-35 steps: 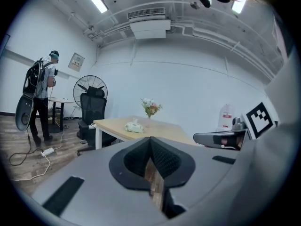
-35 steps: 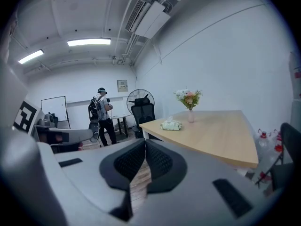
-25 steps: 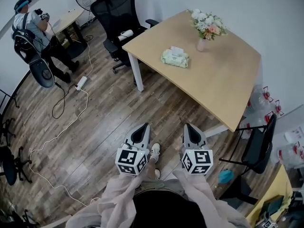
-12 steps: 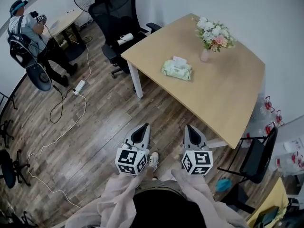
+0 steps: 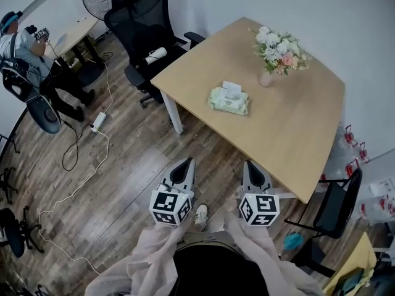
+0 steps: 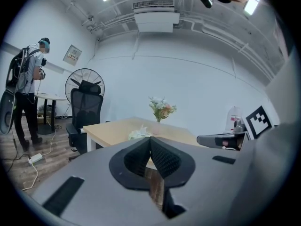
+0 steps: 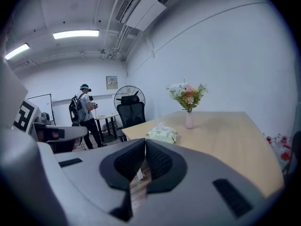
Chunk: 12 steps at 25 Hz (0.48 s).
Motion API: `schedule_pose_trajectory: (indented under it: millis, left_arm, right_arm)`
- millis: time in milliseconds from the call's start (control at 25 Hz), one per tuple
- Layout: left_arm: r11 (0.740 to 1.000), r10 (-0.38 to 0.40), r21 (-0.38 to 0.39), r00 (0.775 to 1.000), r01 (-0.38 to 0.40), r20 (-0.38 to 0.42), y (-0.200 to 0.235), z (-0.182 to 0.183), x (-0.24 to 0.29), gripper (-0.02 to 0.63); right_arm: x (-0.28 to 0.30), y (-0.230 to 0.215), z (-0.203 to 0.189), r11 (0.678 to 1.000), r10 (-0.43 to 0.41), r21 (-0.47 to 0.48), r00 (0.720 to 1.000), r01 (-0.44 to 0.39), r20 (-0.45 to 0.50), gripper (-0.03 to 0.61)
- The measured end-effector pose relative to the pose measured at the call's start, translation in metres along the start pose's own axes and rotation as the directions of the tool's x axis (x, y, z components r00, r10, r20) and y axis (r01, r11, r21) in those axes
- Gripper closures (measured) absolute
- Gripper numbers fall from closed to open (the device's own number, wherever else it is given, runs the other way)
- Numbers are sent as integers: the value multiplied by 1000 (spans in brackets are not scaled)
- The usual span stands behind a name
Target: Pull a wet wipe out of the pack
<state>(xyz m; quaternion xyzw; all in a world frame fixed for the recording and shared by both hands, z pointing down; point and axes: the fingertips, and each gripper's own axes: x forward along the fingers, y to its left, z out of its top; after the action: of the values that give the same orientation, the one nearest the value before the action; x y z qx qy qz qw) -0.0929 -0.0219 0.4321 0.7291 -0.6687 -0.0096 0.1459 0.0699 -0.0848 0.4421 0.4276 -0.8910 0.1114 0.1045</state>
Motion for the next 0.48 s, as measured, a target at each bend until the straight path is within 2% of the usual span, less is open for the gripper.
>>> schedule_pose_trajectory:
  millis: [480]
  left_arm:
    - [999,-42,-4,999,42,-4,15,6,25,601]
  right_arm:
    - [26,0,5,1000,-28,8,1000,28,-9,566]
